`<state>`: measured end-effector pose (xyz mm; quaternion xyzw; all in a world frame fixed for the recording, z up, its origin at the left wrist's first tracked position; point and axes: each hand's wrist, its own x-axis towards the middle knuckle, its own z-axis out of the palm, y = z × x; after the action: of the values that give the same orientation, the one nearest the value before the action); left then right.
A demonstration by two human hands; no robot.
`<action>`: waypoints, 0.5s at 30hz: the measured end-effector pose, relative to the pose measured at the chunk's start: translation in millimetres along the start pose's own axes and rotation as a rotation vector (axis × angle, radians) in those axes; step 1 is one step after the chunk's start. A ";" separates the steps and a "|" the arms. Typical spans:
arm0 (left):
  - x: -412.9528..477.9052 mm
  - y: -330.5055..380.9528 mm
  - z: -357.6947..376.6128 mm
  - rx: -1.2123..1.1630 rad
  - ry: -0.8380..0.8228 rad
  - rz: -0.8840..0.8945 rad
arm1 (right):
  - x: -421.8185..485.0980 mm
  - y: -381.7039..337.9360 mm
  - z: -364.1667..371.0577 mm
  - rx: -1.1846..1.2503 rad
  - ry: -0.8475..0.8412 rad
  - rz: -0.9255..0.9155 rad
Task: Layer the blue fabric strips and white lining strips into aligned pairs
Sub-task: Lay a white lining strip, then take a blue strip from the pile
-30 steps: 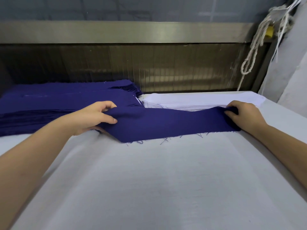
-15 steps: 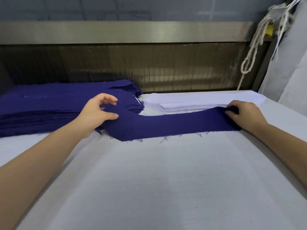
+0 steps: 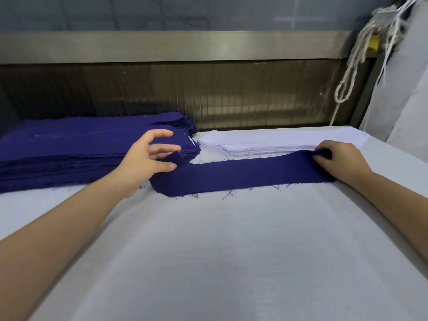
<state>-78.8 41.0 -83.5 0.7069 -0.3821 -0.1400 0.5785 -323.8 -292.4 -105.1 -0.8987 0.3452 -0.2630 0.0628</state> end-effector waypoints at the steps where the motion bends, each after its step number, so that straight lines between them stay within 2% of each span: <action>1: 0.4 -1.3 -1.1 0.010 -0.028 -0.018 | -0.3 -0.1 -0.2 0.002 -0.002 0.002; 5: -0.9 -5.8 -1.5 0.074 -0.101 -0.064 | -0.6 -0.9 -1.6 0.012 -0.019 0.027; 9: -0.4 -5.6 -3.8 0.190 -0.034 0.021 | -0.8 -1.4 -1.6 0.014 -0.027 0.036; 15: 1.3 -3.1 -10.2 0.099 -0.059 -0.081 | 1.1 0.0 -0.8 0.009 -0.025 0.034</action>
<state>-70.3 47.5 -83.1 0.7451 -0.3766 -0.1652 0.5252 -323.6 -293.0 -103.9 -0.8956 0.3584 -0.2523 0.0756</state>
